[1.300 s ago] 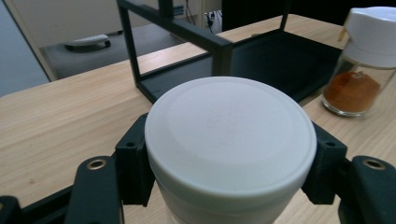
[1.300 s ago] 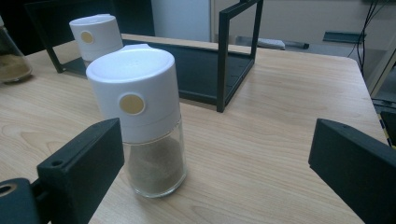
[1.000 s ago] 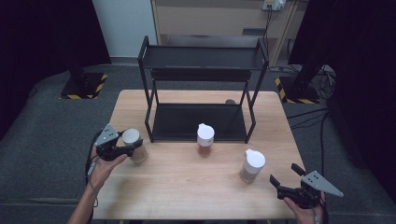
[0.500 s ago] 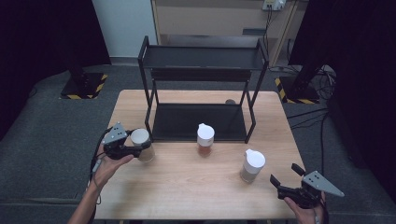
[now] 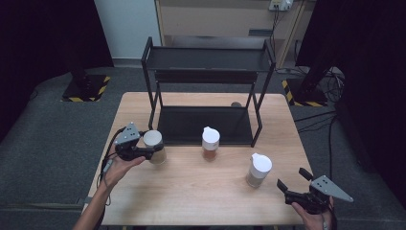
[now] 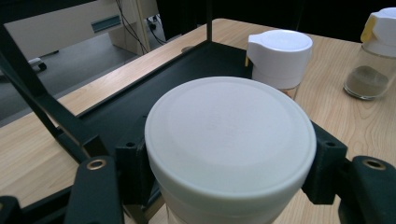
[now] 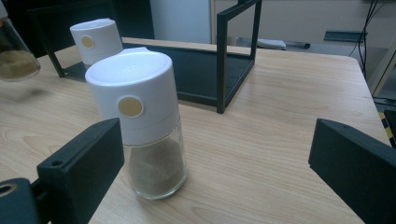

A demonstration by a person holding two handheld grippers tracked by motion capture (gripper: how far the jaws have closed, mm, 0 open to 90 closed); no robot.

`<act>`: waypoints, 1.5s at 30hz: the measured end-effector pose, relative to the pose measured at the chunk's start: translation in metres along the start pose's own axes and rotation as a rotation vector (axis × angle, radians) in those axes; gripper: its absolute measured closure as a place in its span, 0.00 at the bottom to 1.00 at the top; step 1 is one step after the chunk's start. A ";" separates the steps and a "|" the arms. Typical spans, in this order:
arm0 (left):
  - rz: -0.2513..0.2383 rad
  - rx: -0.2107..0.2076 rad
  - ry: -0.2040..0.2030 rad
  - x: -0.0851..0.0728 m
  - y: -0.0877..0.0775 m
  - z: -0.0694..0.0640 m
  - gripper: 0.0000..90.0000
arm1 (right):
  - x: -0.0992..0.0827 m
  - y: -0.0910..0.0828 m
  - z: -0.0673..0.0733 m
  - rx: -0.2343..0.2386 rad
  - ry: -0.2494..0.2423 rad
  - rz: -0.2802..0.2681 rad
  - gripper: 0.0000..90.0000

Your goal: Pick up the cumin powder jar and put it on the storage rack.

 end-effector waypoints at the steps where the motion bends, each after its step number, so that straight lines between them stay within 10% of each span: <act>1: 0.000 -0.002 0.001 0.001 0.002 0.000 0.36 | 0.000 0.000 0.000 0.001 0.000 -0.001 0.04; 45: -0.018 0.039 -0.031 0.014 0.077 0.011 0.36 | -0.001 -0.001 -0.003 0.006 0.015 -0.012 0.04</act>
Point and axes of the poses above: each handheld gripper's, and its own axes: y roughly forward along the jaws, x roughly out of its top, z roughly to its left, the point moved 7 cm from there along y, roughly forward along the jaws, and after that the axes turned 13 degrees about -z, right-handed, at the moved point
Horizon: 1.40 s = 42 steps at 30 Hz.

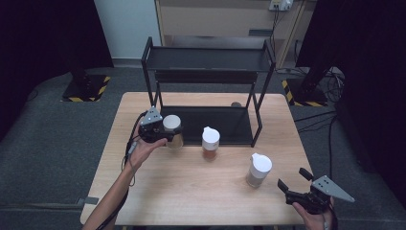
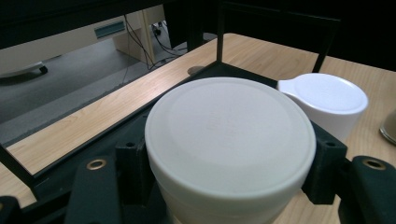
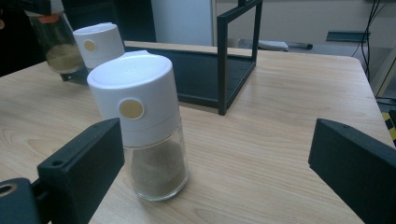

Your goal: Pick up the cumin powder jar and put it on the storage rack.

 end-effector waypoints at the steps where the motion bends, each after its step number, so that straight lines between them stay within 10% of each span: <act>1: -0.002 0.004 -0.002 0.000 0.002 0.000 0.36 | 0.000 0.000 0.000 0.000 0.000 0.000 0.04; 26: -0.008 0.199 -0.052 -0.011 0.053 0.005 0.36 | -0.001 -0.001 -0.001 0.004 0.011 -0.006 0.04; 42: 0.002 0.243 -0.054 -0.018 0.070 0.009 0.36 | -0.001 -0.001 -0.002 0.007 0.015 -0.009 0.04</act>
Point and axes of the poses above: each handheld gripper's, and its own axes: y roughly forward along the jaws, x roughly out of its top, z roughly to its left, the point moved 7 cm from there along y, roughly forward along the jaws, and after that the axes turned 13 degrees about -z, right-handed, at the moved point
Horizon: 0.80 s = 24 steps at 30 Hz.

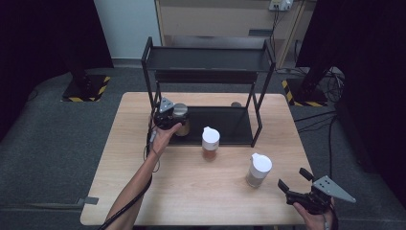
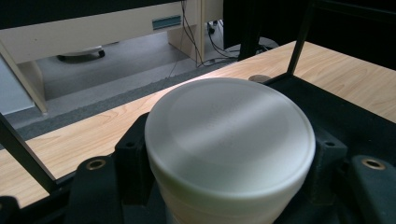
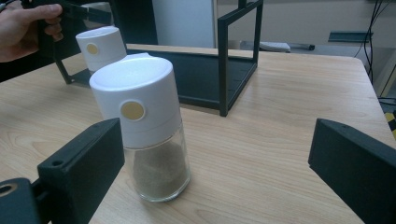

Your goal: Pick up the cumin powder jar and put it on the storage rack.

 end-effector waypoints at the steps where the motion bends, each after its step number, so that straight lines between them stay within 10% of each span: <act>1: 0.000 0.000 0.000 0.000 0.000 0.000 0.36 | 0.000 0.000 0.000 0.000 0.000 0.000 0.04; 24: -0.004 0.002 0.011 -0.007 0.004 -0.001 0.36 | 0.000 0.000 0.000 0.003 0.001 -0.001 0.04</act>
Point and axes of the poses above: each handheld gripper's, and its own axes: y roughly forward along the jaws, x roughly out of its top, z roughly to its left, the point moved 7 cm from there along y, roughly forward along the jaws, and after that the axes turned 13 degrees about -z, right-handed, at the moved point
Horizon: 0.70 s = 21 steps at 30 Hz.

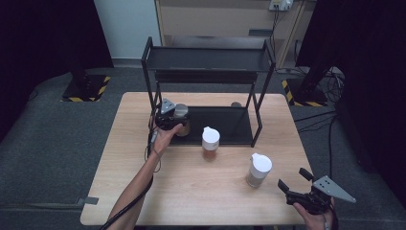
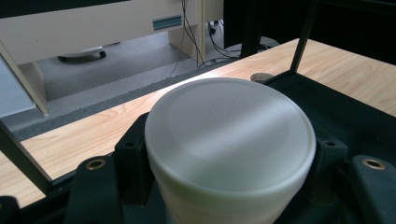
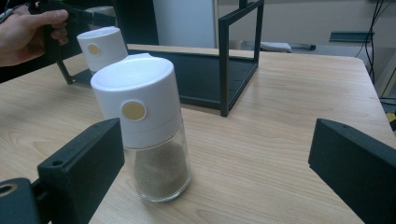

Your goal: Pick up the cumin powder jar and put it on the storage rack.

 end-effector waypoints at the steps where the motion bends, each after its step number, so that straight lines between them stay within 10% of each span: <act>1: -0.002 -0.001 -0.008 0.000 0.000 0.001 0.36 | 0.000 0.000 0.000 0.000 -0.001 0.000 0.04; 21: -0.009 0.011 -0.007 0.025 -0.008 0.000 0.10 | 0.000 0.000 0.001 0.004 -0.005 -0.001 0.04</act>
Point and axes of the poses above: each handheld gripper's, and its own axes: y roughly forward along the jaws, x roughly out of its top, z roughly to its left, the point moved 7 cm from there along y, roughly forward along the jaws, and after that the axes turned 13 degrees about -z, right-handed, at the moved point
